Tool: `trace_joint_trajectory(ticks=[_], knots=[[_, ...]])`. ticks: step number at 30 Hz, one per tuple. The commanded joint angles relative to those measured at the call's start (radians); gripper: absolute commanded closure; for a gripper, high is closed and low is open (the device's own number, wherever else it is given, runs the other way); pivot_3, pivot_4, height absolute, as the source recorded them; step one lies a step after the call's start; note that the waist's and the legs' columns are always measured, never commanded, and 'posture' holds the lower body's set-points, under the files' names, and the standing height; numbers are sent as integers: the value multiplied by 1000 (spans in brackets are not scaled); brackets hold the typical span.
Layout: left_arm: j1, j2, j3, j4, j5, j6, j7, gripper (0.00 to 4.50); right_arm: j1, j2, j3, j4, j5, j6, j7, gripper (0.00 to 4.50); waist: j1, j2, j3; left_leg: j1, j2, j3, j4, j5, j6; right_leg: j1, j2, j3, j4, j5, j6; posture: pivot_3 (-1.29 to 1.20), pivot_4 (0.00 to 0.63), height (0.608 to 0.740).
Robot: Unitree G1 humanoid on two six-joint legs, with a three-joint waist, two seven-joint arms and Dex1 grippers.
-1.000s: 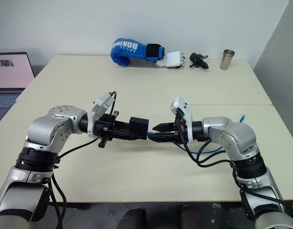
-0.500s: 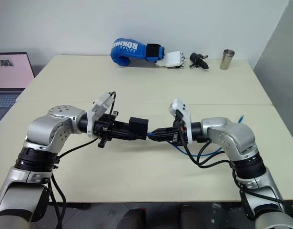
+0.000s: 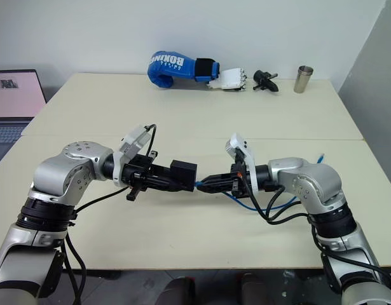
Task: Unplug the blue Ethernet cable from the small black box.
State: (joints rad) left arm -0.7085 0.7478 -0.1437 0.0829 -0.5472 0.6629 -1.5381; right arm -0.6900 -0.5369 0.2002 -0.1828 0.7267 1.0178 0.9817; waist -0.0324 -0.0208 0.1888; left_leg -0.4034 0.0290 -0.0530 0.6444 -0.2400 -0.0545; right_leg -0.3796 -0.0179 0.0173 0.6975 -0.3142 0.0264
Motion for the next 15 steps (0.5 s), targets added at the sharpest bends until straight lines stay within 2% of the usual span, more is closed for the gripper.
trace_joint_trajectory(ticks=[1, 10, 15], knots=[[-28, 78, 75, 54, 11, -31, -9, 3698, 47, -90, -28, 53, -48, -3, 7, 4481, 0, 0, 0, 0, 0, 0, 0, 0, 0, 0, 0, 0, 0, 0, 0, 0, 150, 740], [-20, 69, 69, 49, 15, -38, -6, 3698, 43, -60, -68, 25, -33, -4, -25, 4481, -2, 0, 0, -1, 0, 0, 0, 0, 0, -1, 1, 0, 0, 0, 0, 0, 150, 740], [-21, 52, 92, 66, 20, -43, 43, 3698, 14, -21, -83, 178, -215, -199, -172, 4481, 0, 0, 0, -1, 0, 0, 0, 0, 0, -1, 0, 0, 0, 0, 0, 0, 150, 740]])
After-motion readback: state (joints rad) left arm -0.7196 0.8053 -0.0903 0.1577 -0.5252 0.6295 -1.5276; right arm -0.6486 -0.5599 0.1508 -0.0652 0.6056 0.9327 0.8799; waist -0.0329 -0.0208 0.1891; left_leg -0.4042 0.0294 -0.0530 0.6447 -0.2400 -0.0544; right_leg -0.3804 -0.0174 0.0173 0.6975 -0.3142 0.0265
